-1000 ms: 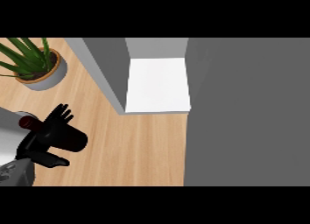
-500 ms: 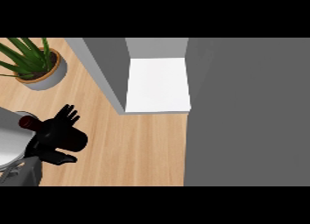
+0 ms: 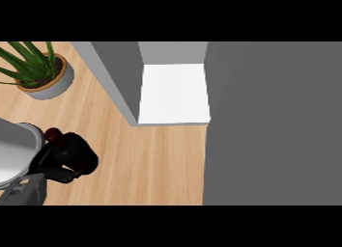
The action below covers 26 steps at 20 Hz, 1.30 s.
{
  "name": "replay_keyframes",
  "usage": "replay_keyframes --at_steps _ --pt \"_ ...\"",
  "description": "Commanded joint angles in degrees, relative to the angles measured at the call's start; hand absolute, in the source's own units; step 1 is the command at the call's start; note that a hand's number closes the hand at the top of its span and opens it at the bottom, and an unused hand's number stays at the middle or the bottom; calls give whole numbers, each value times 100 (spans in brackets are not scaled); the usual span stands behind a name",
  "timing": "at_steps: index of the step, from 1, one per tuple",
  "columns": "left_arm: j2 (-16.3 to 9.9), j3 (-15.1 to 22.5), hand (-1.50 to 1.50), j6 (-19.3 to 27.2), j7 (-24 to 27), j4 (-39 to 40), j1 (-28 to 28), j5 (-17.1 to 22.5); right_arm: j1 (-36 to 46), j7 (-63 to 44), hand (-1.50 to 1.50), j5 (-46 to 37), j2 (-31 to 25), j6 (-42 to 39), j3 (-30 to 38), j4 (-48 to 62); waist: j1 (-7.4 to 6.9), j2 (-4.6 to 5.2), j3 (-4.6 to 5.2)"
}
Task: Pick up the wine, place it into the cabinet and close the cabinet
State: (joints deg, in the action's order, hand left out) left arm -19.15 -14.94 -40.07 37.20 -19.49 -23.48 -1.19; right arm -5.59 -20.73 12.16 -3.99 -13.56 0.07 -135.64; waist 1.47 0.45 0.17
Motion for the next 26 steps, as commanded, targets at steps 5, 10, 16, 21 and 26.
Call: replay_keyframes --at_steps 5,10,16,21,26 --pt "130 328 150 -632 1225 19 220 -257 237 -123 -150 -62 -32 65 13 68 -31 8 8" --pt "797 -18 150 966 1442 -153 859 114 -108 -212 -150 -77 -7 115 63 -263 -107 -44 -8" --pt "1357 -85 150 1359 1993 -1007 1974 473 17 -4 -150 135 -108 -13 381 140 -237 -64 -23" --pt "1728 268 150 1094 1797 -1950 2405 633 -63 165 -150 -125 18 -22 181 216 -250 -76 -28" --pt "1895 751 150 1345 1293 -3423 2845 810 3 -61 -150 -388 227 204 -195 23 -210 -70 -24"
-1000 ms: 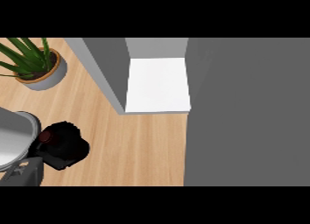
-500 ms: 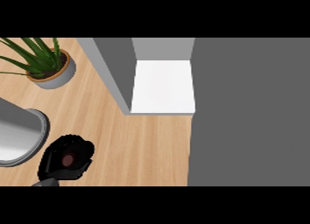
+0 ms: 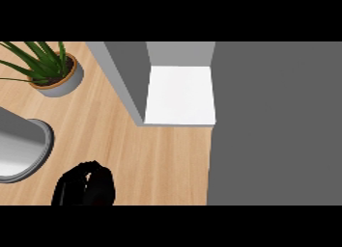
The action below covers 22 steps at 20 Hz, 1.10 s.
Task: Pick up the wine, place it into the cabinet and close the cabinet
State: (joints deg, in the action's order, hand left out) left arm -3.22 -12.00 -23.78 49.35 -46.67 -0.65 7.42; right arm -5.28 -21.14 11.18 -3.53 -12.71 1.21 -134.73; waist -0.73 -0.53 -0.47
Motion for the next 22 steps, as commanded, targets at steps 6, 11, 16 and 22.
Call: replay_keyframes --at_steps 6,11,16,22 --pt "317 1118 150 202 -1858 -3270 1377 963 -110 -15 -150 -137 52 -45 -198 -39 14 28 37" --pt "321 2025 150 916 -2468 -4500 1885 1258 -141 334 -150 93 -7 -237 126 115 47 43 42" --pt "322 2141 150 1772 -2983 -4864 1112 1450 248 46 -150 282 -132 -126 365 319 72 53 45" --pt "322 2538 150 2853 -3813 -5431 429 1475 304 122 -150 483 -196 -247 537 496 82 55 44"
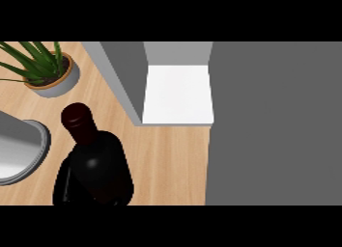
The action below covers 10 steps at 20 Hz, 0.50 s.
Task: Pick up the wine, place it into the cabinet and close the cabinet
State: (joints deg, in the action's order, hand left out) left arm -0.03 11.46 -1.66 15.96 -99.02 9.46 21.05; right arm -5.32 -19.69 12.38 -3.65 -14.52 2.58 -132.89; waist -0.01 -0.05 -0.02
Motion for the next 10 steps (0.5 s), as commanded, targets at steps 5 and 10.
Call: replay_keyframes --at_steps 5,10 --pt "3 551 150 1467 -855 -104 -1314 -46 -297 -167 -150 -71 118 23 -191 -409 40 -1 2" --pt "3 601 150 1918 -100 1019 -2191 -54 22 -83 -150 -309 193 129 -287 -88 39 8 3"
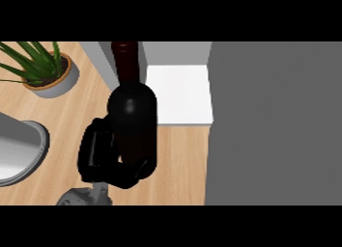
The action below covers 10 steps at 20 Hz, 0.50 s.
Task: Pick up the wine, place it into the cabinet and close the cabinet
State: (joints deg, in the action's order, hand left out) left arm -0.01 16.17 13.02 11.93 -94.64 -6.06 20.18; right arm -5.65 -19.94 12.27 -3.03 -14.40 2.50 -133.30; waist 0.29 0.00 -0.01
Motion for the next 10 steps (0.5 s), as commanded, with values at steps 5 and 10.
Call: replay_keyframes --at_steps 5,10 --pt "1 528 150 1165 293 1094 -1257 -246 -38 349 -150 217 -171 -290 399 370 26 6 -1" --pt "1 1025 150 1411 276 1296 -1154 -496 88 -3 -150 -254 64 26 -153 -30 2 -4 2"
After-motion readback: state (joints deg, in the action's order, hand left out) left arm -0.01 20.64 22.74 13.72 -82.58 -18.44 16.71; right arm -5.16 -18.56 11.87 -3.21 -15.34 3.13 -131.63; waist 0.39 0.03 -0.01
